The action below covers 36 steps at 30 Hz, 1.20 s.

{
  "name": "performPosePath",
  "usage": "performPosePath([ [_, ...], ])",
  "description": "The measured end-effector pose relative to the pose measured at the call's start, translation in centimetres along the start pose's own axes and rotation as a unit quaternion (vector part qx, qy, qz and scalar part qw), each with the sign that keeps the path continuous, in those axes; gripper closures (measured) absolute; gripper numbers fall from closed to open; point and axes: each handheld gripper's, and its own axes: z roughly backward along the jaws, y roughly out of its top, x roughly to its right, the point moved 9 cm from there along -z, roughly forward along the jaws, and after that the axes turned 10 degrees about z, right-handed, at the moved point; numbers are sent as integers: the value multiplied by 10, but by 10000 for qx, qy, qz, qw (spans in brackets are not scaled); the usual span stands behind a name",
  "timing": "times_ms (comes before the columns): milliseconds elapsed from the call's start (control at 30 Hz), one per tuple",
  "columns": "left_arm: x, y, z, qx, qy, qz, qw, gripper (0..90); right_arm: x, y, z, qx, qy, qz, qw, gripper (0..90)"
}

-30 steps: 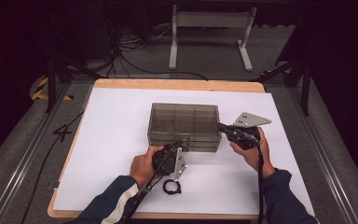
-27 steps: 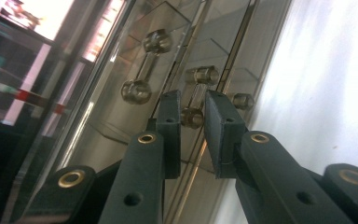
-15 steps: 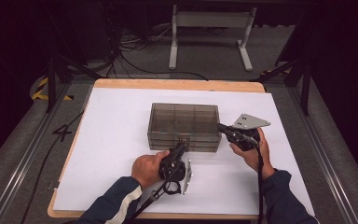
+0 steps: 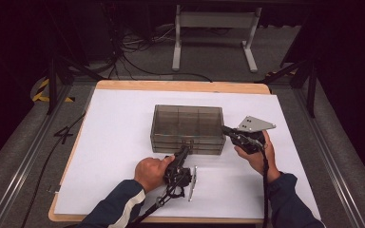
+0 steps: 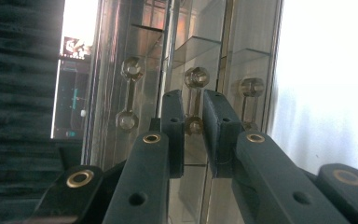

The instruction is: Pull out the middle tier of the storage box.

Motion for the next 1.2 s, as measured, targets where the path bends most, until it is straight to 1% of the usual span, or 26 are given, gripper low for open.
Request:
performPosePath([
  [100, 0, 0, 1, -20, -17, 8, 10000, 793, 0, 0, 0, 12, 14, -12, 10000, 900],
  [133, 0, -1, 2, -36, -53, 45, 10000, 793, 0, 0, 0, 12, 17, -11, 10000, 900],
  [167, 0, -1, 2, -15, -77, 40, 10000, 793, 0, 0, 0, 16, 22, -16, 10000, 900],
  [200, 0, -1, 3, 14, -87, 91, 9999, 792, 0, 0, 0, 17, 23, -16, 10000, 900],
  [267, 1, -1, 4, 18, -105, 91, 9999, 792, 0, 0, 0, 20, 27, -18, 10000, 900],
  [300, 0, -1, 5, 6, -75, 39, 10000, 792, 0, 0, 0, 22, 31, -24, 10000, 900],
  [400, 1, 0, 8, 66, -101, 56, 9999, 792, 0, 0, 0, 27, 38, -31, 10000, 900],
  [433, 1, 0, 10, 39, -148, 114, 9998, 792, 0, 0, 0, 28, 43, -37, 10000, 900],
  [467, 1, 1, 11, 89, -139, 100, 9998, 791, 0, 0, 0, 26, 52, -36, 10000, 900],
  [533, 3, 0, 14, 76, -208, 146, 9996, 791, 0, 0, 0, 27, 52, -34, 10000, 900],
  [567, 3, 1, 16, 104, -204, 117, 9997, 791, 0, 0, 0, 26, 52, -27, 10000, 900],
  [600, 5, 0, 17, 97, -260, 164, 9995, 790, 0, 0, 0, 29, 56, -31, 10000, 900],
  [633, 5, 0, 17, 97, -260, 164, 9995, 790, 0, 0, 0, 32, 61, -37, 10000, 900],
  [667, 5, 1, 20, 130, -246, 101, 9996, 790, 0, 0, 0, 31, 62, -37, 10000, 900],
  [700, 5, 1, 21, 137, -266, 114, 9995, 789, 0, 0, 0, 31, 62, -43, 10000, 900],
  [767, 6, 2, 23, 153, -315, 176, 9992, 788, 0, 0, 0, 34, 58, -31, 10000, 900],
  [833, 6, 3, 26, 148, -378, 181, 9990, 787, 0, 0, 0, 27, 63, -34, 10000, 900],
  [867, 7, 3, 26, 182, -447, 264, 9985, 786, 0, 0, 0, 26, 65, -33, 10000, 900],
  [900, 6, 4, 27, 179, -457, 318, 9983, 785, 0, 0, 0, 27, 66, -34, 10000, 900],
  [933, 6, 4, 27, 179, -457, 318, 9983, 783, 0, 0, 0, 27, 66, -34, 10000, 900],
  [967, 6, 4, 27, 209, -485, 362, 9979, 783, 0, 0, 0, 37, 78, -44, 10000, 900],
  [1000, 6, 4, 27, 190, -544, 396, 9976, 783, 0, 0, 0, 37, 78, -44, 10000, 900],
  [1100, 5, 4, 28, 227, -579, 436, 9971, 781, 0, 0, 0, 45, 80, -55, 9999, 900],
  [1133, 4, 5, 30, 275, -644, 475, 9964, 782, 0, 0, 0, 45, 84, -57, 9999, 900],
  [1167, 5, 3, 32, 198, -725, 475, 9960, 790, 0, 0, 0, 48, 85, -57, 9999, 900],
  [1200, 3, 6, 31, 338, -712, 554, 9953, 801, 0, 0, 0, 46, 85, -53, 9999, 900],
])
